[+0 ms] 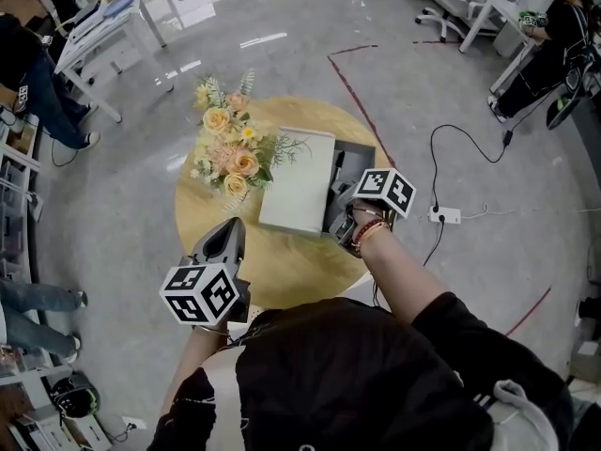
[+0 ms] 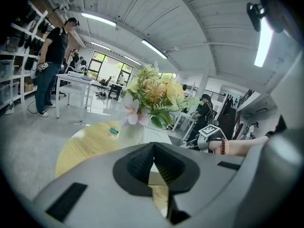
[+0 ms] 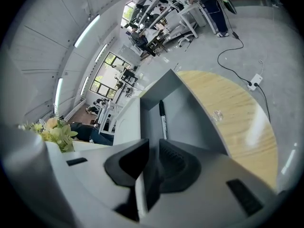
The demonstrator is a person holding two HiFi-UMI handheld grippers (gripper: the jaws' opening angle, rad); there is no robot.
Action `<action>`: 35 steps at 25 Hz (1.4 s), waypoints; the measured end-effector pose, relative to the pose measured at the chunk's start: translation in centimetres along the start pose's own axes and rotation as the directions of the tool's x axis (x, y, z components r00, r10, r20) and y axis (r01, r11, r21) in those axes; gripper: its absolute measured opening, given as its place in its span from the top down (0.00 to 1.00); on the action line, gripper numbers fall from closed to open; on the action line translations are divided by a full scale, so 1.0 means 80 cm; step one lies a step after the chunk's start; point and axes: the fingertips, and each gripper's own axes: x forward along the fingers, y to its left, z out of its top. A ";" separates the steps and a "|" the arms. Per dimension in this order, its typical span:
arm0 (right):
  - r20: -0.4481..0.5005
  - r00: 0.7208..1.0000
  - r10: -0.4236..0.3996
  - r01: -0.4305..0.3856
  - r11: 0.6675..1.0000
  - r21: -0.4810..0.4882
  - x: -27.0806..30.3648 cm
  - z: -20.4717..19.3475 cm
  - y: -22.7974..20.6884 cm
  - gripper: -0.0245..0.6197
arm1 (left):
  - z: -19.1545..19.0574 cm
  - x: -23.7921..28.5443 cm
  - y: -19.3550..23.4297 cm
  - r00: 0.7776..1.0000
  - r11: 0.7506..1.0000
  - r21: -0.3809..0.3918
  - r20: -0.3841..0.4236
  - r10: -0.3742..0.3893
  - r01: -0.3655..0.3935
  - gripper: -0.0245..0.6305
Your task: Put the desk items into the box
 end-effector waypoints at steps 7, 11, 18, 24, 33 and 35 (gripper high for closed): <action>0.018 0.999 0.045 -0.046 0.999 0.022 -0.024 0.005 0.012 0.92 | 0.001 0.017 -0.027 0.999 0.998 0.025 -0.001 -0.049 0.049 0.95; 0.049 0.992 0.118 -0.120 0.992 0.036 -0.052 0.012 0.028 0.92 | -0.004 0.032 -0.056 0.995 0.993 0.047 -0.018 -0.103 0.104 0.95; 0.155 0.952 0.263 -0.260 0.965 -0.039 -0.126 0.030 0.065 0.95 | -0.016 0.057 -0.116 0.976 0.974 0.079 -0.054 -0.211 0.214 0.95; 0.242 0.915 0.322 -0.279 0.940 -0.199 -0.184 0.040 0.078 0.95 | -0.012 0.066 -0.156 0.971 0.960 0.143 -0.021 -0.239 0.239 0.95; 0.387 0.862 0.327 -0.100 0.858 -0.504 -0.231 0.058 0.073 0.95 | -0.009 0.067 -0.173 0.973 0.960 0.174 0.030 -0.230 0.222 0.95; 0.403 0.853 0.332 -0.068 0.836 -0.544 -0.234 0.056 0.076 0.95 | -0.009 0.066 -0.172 0.973 0.960 0.172 0.032 -0.228 0.220 0.95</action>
